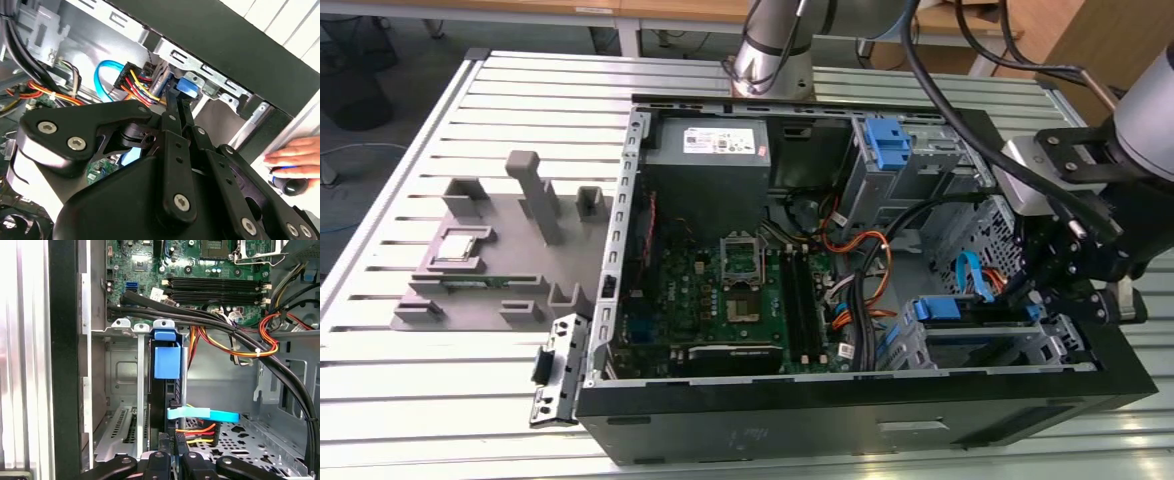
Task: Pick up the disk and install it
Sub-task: 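Insert the second disk wire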
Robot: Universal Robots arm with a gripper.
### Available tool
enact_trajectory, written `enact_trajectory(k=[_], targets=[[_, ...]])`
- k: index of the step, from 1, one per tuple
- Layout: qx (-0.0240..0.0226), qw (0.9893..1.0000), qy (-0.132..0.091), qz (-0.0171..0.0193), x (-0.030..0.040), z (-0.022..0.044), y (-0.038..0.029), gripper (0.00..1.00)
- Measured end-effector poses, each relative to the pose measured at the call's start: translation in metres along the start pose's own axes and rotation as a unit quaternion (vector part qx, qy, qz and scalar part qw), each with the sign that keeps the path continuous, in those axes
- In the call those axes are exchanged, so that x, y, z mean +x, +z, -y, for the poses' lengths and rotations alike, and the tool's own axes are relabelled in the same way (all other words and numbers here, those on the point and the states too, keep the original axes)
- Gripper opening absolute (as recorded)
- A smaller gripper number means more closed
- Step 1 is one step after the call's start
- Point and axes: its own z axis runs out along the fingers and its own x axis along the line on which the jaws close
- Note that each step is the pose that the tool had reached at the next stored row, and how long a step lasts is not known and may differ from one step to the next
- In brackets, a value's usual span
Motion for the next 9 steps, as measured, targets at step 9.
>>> enact_trajectory(k=[9], targets=[[-0.0001,0.9998,-0.002,-0.0178,-0.0036,-0.0014,0.0006,0.16]])
